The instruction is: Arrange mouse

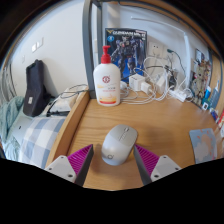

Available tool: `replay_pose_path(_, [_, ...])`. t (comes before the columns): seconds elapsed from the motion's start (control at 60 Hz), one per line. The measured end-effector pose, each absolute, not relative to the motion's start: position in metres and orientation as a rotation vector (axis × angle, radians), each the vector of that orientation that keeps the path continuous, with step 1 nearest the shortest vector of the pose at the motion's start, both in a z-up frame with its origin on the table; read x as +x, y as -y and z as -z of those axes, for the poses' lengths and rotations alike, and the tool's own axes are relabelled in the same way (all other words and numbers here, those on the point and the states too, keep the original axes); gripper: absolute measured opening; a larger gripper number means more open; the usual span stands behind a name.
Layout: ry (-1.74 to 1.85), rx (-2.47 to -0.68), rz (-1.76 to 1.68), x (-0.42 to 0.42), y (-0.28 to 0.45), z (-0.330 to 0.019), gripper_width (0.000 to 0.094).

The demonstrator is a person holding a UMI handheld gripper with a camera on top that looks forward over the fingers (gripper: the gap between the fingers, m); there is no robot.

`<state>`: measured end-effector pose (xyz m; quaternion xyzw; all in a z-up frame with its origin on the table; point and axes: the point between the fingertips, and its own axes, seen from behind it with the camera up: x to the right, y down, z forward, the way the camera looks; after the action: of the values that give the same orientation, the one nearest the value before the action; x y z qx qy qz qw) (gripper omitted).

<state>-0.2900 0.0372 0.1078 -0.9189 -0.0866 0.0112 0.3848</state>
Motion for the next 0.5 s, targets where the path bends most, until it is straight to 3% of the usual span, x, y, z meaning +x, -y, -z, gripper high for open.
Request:
replay_pose_path(0.1, [0.227,-2.339,-0.003,-0.312,-0.052,-0.1,0.0809])
replay_pose_path(0.117, [0.233,-2.343,0.005,-0.31,-0.067,-0.119,0.0809])
replay_pose_path(0.15, [0.226,-2.345,-0.006,-0.304,-0.061,-0.104,0.0798])
replay_pose_path(0.35, [0.212,-2.342,0.017,-0.337,-0.1,-0.102,0.076])
replay_pose_path(0.5, [0.209,-2.334,0.013,-0.327,-0.104,-0.102,0.0691])
